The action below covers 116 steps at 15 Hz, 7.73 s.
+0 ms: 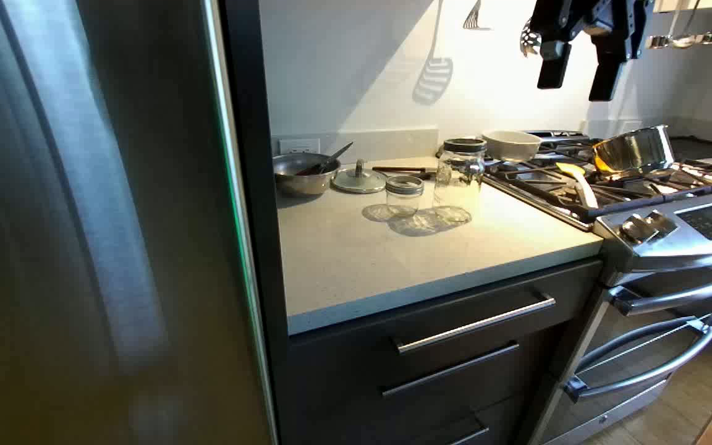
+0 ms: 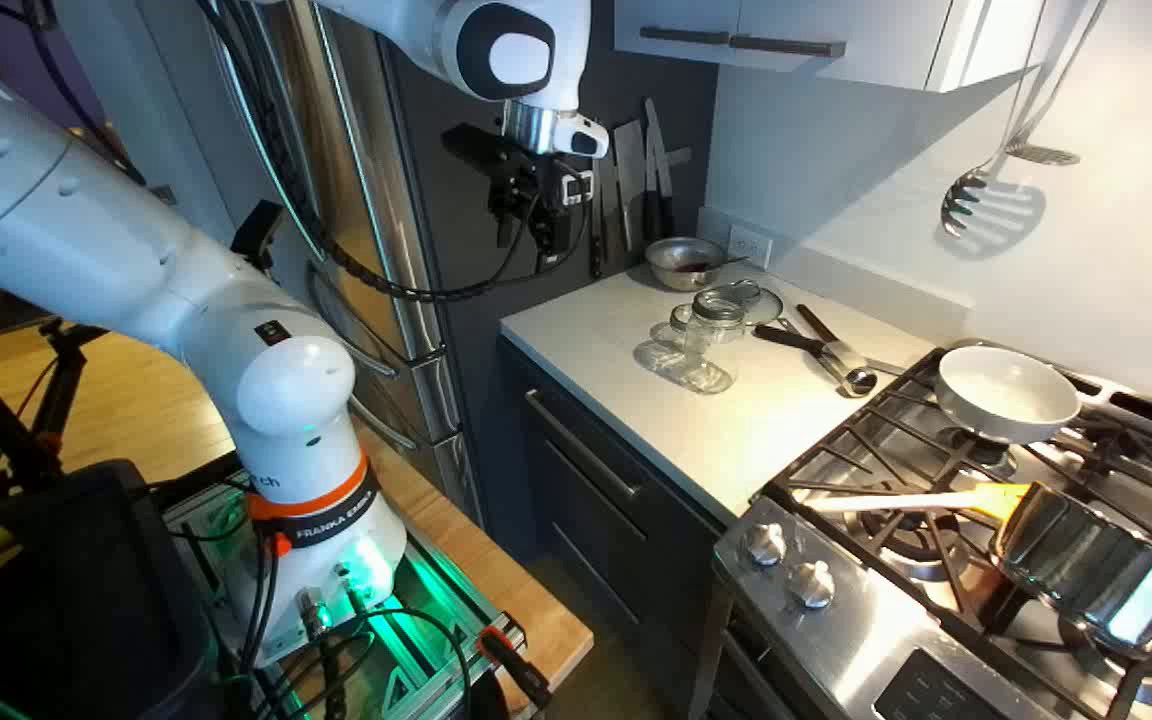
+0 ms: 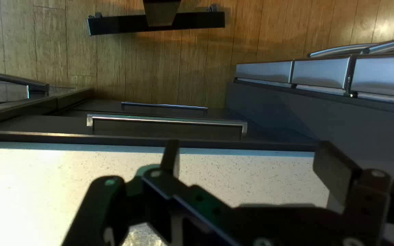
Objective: Remove the lids from the big and small jug
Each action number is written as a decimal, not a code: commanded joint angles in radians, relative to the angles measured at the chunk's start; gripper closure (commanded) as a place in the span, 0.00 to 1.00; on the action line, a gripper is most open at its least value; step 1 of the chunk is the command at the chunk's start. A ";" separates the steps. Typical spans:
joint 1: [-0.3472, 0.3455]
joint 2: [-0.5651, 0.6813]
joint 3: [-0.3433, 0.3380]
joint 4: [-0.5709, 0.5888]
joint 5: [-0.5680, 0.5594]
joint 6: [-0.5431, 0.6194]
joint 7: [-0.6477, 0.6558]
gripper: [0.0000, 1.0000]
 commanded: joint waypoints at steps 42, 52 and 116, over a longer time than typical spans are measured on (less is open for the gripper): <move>-0.189 0.381 -0.009 0.248 -0.313 0.371 0.552 0.00; -0.201 0.499 -0.076 0.321 -0.263 0.406 0.411 0.00; -0.190 0.894 -0.080 0.727 -0.001 0.271 0.134 0.95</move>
